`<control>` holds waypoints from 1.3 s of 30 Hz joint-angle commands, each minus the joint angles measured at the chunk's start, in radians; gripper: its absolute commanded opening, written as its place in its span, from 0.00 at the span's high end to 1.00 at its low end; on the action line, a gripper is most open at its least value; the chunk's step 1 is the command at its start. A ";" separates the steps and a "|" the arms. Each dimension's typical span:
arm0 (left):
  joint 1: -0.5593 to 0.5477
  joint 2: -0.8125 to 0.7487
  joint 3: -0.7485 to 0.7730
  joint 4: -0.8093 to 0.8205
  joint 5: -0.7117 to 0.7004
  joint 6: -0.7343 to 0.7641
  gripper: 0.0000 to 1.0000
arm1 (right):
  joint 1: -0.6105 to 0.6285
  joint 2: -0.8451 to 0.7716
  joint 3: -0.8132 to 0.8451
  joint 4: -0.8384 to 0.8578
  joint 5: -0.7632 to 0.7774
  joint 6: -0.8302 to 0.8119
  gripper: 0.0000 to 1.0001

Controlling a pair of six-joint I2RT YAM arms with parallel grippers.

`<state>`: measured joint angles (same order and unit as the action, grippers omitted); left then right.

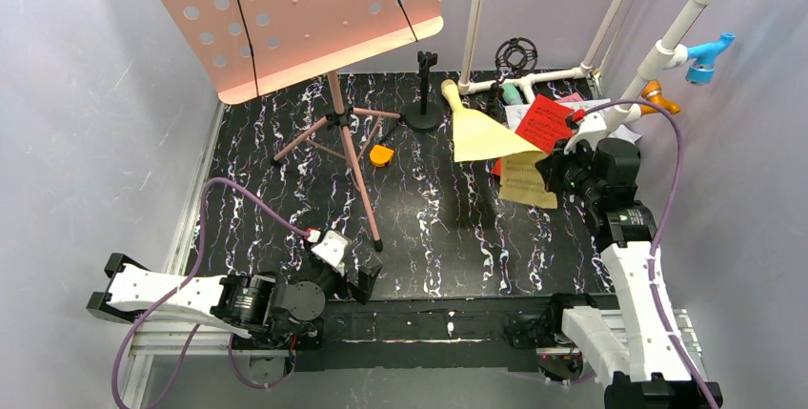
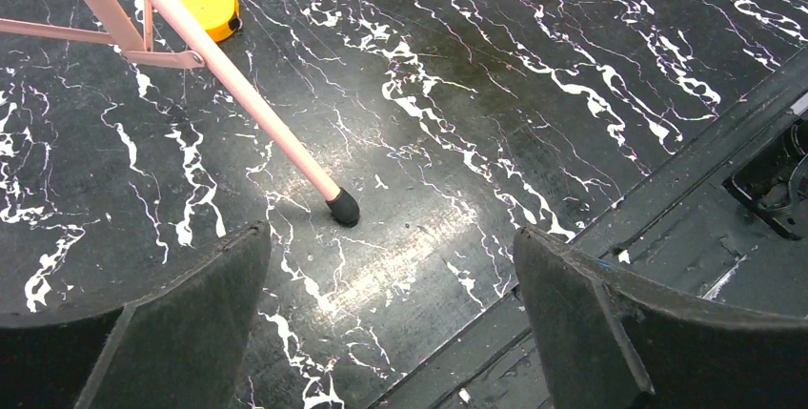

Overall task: Pack up the instrument practice props
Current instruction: Pick up the sheet music from the music stand, then place the sheet music at the center of the board.

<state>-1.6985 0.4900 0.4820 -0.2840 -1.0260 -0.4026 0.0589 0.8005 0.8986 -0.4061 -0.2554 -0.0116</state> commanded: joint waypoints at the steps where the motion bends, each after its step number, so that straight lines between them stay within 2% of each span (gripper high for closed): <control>1: -0.110 -0.007 -0.014 0.016 -0.024 -0.047 0.02 | -0.011 -0.010 -0.057 0.048 0.175 0.197 0.99; 8: -0.110 -0.013 -0.015 0.008 -0.027 -0.050 0.02 | -0.025 0.058 -0.086 0.134 0.455 0.303 0.99; 14: -0.110 -0.008 -0.012 0.007 -0.031 -0.051 0.02 | -0.036 0.091 -0.109 0.214 0.493 0.410 0.99; 18: -0.110 -0.005 -0.007 -0.001 -0.031 -0.053 0.02 | -0.037 0.115 -0.109 0.266 0.517 0.425 0.99; 24: -0.110 0.002 -0.013 0.015 -0.036 -0.051 0.02 | -0.037 0.120 -0.112 0.332 0.458 0.385 0.99; 29: -0.110 0.016 -0.009 0.019 -0.039 -0.043 0.02 | -0.019 0.118 -0.120 0.365 0.208 0.321 0.99; 31: -0.110 0.019 -0.008 0.019 -0.040 -0.042 0.02 | -0.003 0.124 -0.115 0.370 0.156 0.285 0.99; 34: -0.110 0.019 -0.009 0.022 -0.039 -0.044 0.02 | 0.023 0.130 -0.088 0.366 0.168 0.207 0.99; 39: -0.110 0.022 -0.011 0.036 -0.042 -0.034 0.02 | 0.068 0.154 -0.028 0.366 0.306 -0.016 0.99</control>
<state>-1.6985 0.5079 0.4736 -0.2836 -1.0248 -0.4294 0.0986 0.9401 0.7929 -0.0986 -0.0311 0.1745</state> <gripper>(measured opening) 0.981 0.030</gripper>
